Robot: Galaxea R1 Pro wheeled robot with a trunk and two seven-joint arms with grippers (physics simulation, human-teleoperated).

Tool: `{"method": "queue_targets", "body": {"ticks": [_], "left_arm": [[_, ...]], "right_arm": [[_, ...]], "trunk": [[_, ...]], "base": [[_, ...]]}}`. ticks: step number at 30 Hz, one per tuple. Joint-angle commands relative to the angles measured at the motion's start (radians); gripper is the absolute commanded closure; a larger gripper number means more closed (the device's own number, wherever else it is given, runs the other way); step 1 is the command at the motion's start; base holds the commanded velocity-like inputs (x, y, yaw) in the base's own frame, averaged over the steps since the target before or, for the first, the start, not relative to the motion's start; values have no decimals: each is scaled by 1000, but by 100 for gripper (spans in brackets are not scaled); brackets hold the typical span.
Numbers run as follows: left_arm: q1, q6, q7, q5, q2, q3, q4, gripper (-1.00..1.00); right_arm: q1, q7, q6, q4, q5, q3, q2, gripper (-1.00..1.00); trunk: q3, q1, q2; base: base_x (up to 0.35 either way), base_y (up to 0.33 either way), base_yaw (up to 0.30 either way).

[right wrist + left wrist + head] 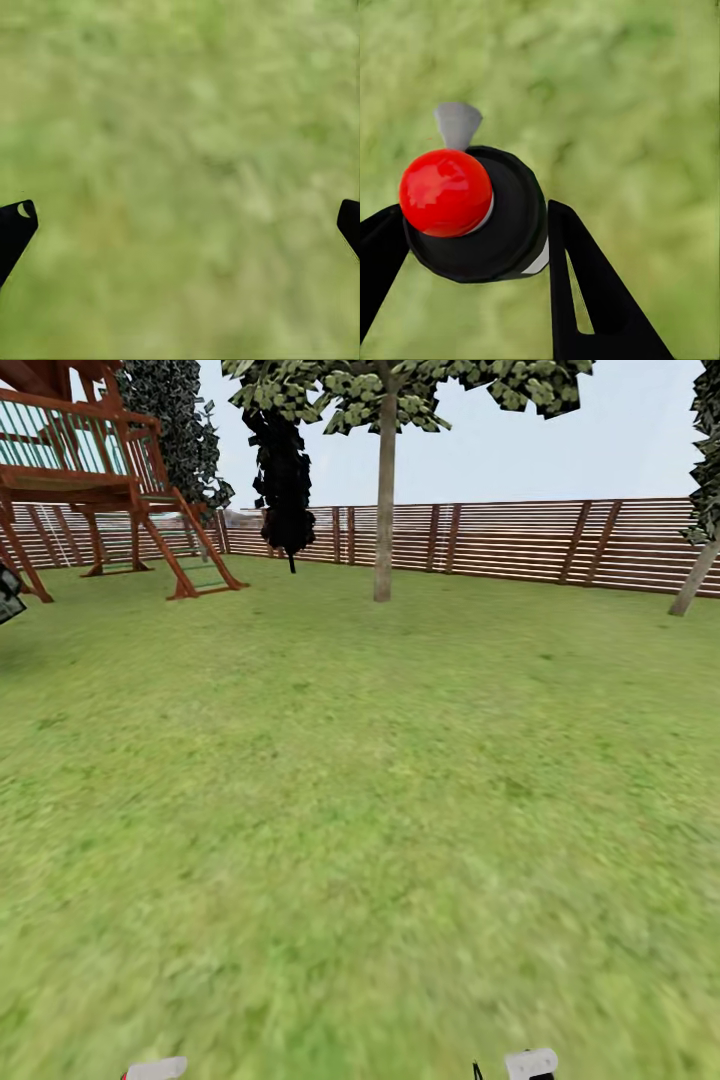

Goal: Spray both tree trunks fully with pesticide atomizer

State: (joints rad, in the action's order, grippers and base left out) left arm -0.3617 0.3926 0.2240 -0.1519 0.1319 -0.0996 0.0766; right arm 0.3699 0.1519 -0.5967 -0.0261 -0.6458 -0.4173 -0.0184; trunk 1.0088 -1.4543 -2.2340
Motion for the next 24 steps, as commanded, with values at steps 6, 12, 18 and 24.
{"method": "queue_targets", "body": {"ticks": [6,12,18,24], "left_arm": [[0,0,0,0,0,0,-1,100],[1,1,0,0,-1,0,-1,100],[1,0,0,0,-1,0,-1,100],[0,0,0,0,-1,0,-1,100]], "right_arm": [[0,0,0,0,0,0,0,-100],[0,0,0,0,0,0,0,-100],[0,0,0,0,0,0,0,-100],[0,0,0,0,0,0,0,-100]], "trunk": [[0,0,0],[0,0,0],[0,0,0],[0,0,0]], "base": [[338,103,0],[338,103,0],[338,103,0],[338,103,0]]}}
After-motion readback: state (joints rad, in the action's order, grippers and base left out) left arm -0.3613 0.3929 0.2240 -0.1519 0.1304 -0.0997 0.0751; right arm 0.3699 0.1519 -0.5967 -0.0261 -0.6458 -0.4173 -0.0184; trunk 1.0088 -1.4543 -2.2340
